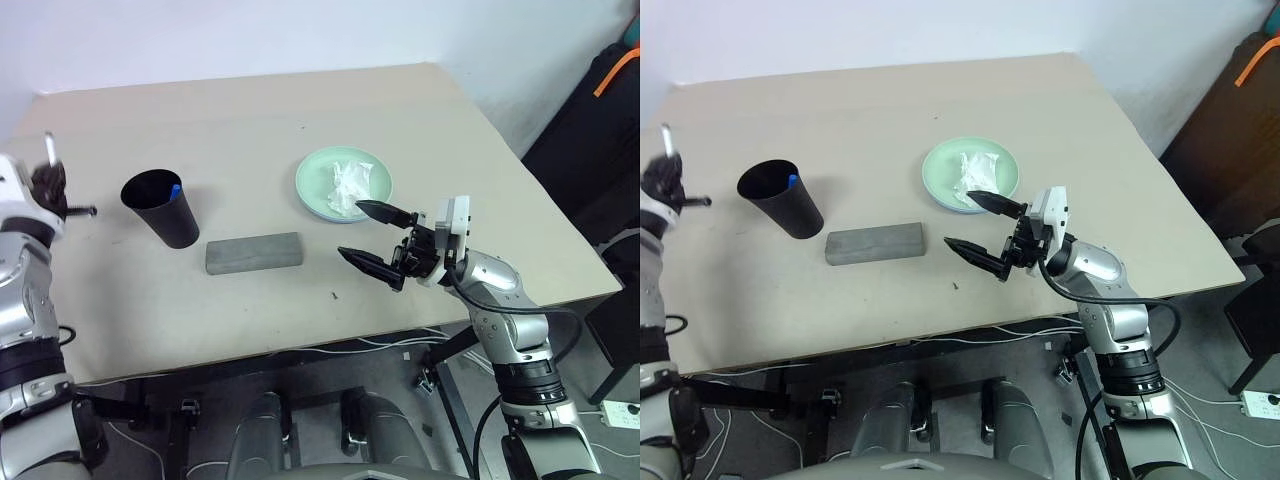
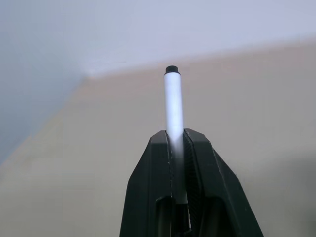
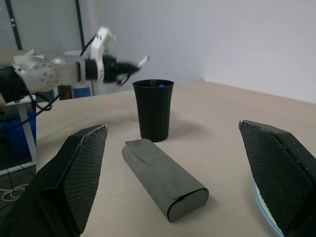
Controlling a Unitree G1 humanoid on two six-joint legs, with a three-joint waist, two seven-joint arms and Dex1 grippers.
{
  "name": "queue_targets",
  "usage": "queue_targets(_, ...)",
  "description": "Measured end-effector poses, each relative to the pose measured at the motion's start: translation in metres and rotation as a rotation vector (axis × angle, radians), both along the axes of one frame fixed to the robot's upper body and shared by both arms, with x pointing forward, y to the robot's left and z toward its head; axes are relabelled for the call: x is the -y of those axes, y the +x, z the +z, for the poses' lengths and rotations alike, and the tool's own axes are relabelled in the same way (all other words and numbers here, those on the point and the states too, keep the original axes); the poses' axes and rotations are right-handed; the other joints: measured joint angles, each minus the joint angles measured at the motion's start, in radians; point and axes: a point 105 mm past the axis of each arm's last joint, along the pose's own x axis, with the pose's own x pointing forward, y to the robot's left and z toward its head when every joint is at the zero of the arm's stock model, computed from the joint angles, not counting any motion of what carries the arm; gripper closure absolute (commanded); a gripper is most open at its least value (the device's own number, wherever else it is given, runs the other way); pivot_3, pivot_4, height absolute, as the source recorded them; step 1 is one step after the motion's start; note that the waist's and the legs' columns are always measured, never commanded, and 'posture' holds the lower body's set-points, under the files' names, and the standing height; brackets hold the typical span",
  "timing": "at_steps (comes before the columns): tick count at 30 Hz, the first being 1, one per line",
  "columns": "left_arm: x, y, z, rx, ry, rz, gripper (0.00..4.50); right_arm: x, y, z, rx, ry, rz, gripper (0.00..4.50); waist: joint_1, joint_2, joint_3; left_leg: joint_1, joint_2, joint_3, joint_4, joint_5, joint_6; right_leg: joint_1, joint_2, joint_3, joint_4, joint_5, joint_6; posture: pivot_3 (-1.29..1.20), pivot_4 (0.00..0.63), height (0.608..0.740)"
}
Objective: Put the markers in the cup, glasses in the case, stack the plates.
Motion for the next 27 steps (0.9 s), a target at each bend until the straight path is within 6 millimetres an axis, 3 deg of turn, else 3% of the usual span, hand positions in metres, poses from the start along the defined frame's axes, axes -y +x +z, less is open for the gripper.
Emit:
queue_targets(3,0.016,0.002,0.023,0.127,-0.009,-0.101,4.49,-0.002,-0.003,0.004,0.016,0.011,0.009,0.0,-0.003,0.0,0.0,0.001,0.0,0.0,0.006,0.0,0.0,0.002,0.002,0.0,0.002,-0.002,0.004,0.0,0.15,0.74)
queue_targets(13,0.06,-0.005,0.042,0.338,-0.027,-0.399,4.49,-0.007,-0.007,0.0,0.003,0.016,0.022,0.0,-0.003,0.0,0.0,0.001,0.001,-0.001,0.012,0.0,0.0,0.004,0.004,0.0,0.005,-0.002,0.005,0.0,0.15,0.74)
queue_targets(19,0.08,-0.001,0.033,0.341,-0.023,-0.507,4.49,-0.006,-0.009,-0.004,-0.01,0.017,0.014,0.0,-0.004,0.0,0.0,0.001,0.001,-0.002,0.013,0.0,0.0,0.004,0.004,0.0,0.006,-0.002,0.005,0.0,0.15,0.74)
queue_targets(27,0.079,0.008,0.014,0.317,-0.045,-0.515,4.49,-0.006,-0.009,0.0,0.003,0.017,0.001,0.0,-0.004,0.0,0.0,0.001,0.001,-0.002,0.013,0.0,0.0,0.003,0.005,0.0,0.007,-0.002,0.005,0.0,0.15,0.74)
